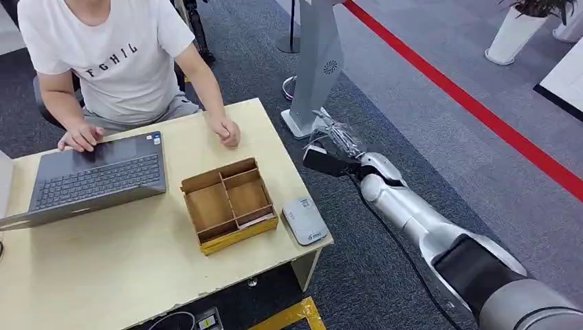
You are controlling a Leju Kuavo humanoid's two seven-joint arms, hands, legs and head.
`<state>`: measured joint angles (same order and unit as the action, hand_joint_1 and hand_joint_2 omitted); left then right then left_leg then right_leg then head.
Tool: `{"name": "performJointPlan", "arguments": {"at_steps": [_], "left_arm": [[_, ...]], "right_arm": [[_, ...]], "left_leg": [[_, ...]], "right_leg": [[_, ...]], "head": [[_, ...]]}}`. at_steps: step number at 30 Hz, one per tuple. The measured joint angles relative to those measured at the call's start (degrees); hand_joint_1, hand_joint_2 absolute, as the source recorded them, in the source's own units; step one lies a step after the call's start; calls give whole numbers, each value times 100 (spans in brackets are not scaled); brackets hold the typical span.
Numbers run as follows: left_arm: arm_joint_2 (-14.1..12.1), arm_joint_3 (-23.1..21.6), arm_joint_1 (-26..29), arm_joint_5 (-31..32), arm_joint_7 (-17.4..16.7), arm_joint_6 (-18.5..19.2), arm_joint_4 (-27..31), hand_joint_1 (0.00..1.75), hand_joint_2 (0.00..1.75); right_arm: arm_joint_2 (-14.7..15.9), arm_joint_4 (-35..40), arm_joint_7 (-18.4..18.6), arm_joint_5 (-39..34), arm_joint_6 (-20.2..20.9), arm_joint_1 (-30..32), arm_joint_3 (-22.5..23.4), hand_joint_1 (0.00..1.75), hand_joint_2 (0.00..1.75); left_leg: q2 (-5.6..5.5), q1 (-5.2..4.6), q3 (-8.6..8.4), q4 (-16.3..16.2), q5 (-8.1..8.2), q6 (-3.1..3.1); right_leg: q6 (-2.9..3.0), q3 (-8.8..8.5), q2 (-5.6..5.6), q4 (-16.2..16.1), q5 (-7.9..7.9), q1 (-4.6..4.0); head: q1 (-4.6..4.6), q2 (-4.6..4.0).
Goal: Pass the card to the sensor for recognition and then transmit it.
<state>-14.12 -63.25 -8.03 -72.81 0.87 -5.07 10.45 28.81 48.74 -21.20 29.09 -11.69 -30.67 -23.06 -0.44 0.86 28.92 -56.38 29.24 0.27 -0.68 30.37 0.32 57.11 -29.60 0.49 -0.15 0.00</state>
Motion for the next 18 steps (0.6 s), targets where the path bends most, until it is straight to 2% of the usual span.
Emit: {"name": "performJointPlan", "arguments": {"at_steps": [7, 18], "left_arm": [[4, 0, 0, -44, 0, -7, -2, 0, 0], [37, 0, -2, -105, -2, -48, -2, 0, 0]], "right_arm": [[-22, 112, -35, -44, -127, 411, 0, 175, 175], [-53, 114, -90, -68, -155, 683, -7, 175, 175]], "left_leg": [[0, 0, 2, 0, 0, 0], [0, 0, 2, 0, 0, 0]], "right_leg": [[0, 0, 0, 0, 0, 0], [0, 0, 0, 0, 0, 0]], "head": [[0, -2], [0, -2]]}}
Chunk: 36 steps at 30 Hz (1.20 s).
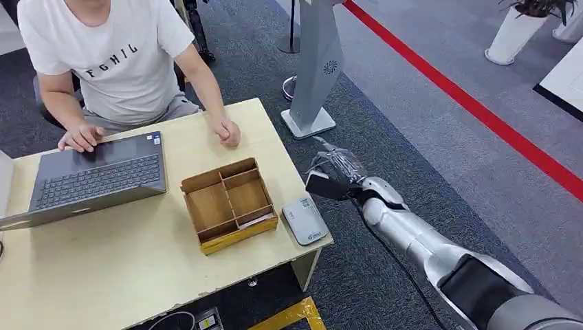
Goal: Pass the card to the sensor for recognition and then transmit it.
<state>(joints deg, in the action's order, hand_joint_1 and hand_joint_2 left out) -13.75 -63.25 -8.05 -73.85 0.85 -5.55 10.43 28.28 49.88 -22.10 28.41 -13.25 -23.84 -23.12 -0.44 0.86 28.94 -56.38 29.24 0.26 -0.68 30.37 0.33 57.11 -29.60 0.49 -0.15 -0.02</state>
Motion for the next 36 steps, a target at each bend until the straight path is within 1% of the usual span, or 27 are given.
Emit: {"name": "performJointPlan", "arguments": {"at_steps": [3, 10, 16, 28, 36], "left_arm": [[20, 0, -1, -17, -2, -9, 0, 0, 0], [44, 0, 0, -57, -20, -35, 0, 0, 0], [63, 0, 0, -98, -20, -50, 0, 0, 0], [79, 0, 0, -136, -20, -70, 0, 0, 0], [92, 2, 0, -133, -79, -39, -2, 0, 0]], "right_arm": [[-22, -9, -24, 0, 2, 24, 0, 175, 175], [-57, -87, -216, 2, -18, 51, -4, 175, 175], [-131, -159, -293, 70, -151, 144, -20, 175, 175], [-262, -219, -286, 46, -195, 381, -68, 175, 175], [-313, -227, -258, 13, -321, 560, -114, 175, 175]], "left_leg": [[0, 0, -1, 0, 0, 0], [0, 0, -1, 0, 0, 0], [0, 0, -1, 0, 0, 0], [0, 0, -1, 0, 0, 0], [0, 0, 0, 0, 0, 0]], "right_leg": [[0, 0, -1, 0, 0, 0], [0, 0, -1, 0, 0, 0], [0, 0, -1, 0, 0, 0], [0, 1, -1, 0, 0, 0], [0, 1, 0, 0, 0, 0]], "head": [[0, 2], [0, 0], [0, 0], [0, 2], [0, 0]]}}
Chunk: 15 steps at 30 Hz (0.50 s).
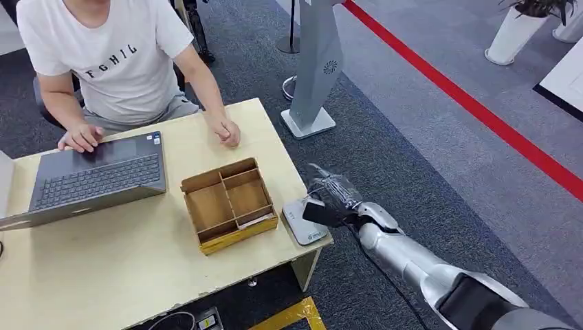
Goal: Pass the card to the sensor for recognition and then transmit it.
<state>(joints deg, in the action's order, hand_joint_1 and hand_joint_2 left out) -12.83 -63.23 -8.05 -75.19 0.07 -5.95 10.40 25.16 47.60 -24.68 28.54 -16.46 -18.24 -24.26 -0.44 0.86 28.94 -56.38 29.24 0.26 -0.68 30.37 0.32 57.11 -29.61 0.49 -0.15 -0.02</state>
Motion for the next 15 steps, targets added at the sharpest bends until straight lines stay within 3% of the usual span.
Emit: {"name": "performJointPlan", "arguments": {"at_steps": [15], "left_arm": [[4, 0, 0, -37, 0, -48, 0, 0, 0]], "right_arm": [[-52, 0, 103, -232, -149, 260, -48, 175, 175]], "left_leg": [[2, 0, -2, 0, 0, 0]], "right_leg": [[0, 0, -2, 0, 0, 0]], "head": [[0, 0]]}}
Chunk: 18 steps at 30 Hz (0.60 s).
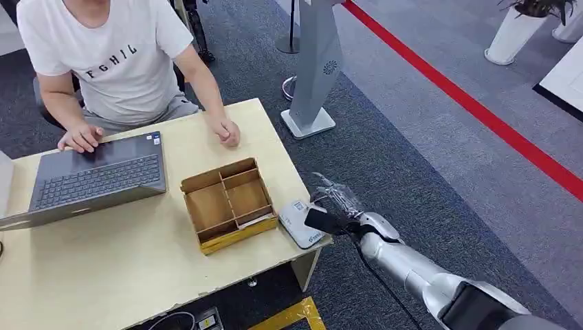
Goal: Pass the card to the sensor for recognition and then transmit it.
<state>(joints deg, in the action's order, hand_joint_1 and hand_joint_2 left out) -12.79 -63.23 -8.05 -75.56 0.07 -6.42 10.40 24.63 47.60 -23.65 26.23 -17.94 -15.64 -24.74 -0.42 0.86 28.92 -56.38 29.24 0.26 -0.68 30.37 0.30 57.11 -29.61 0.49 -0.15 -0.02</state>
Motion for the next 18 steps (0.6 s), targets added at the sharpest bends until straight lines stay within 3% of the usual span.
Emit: {"name": "performJointPlan", "arguments": {"at_steps": [18], "left_arm": [[33, 0, 0, -52, 0, -70, 0, 0, 0]], "right_arm": [[-20, -26, -48, -171, -164, -79, -179, 175, 175]], "left_leg": [[3, 0, -1, 0, 0, 0]], "right_leg": [[0, -1, -1, 1, 0, 0]], "head": [[0, 2]]}}
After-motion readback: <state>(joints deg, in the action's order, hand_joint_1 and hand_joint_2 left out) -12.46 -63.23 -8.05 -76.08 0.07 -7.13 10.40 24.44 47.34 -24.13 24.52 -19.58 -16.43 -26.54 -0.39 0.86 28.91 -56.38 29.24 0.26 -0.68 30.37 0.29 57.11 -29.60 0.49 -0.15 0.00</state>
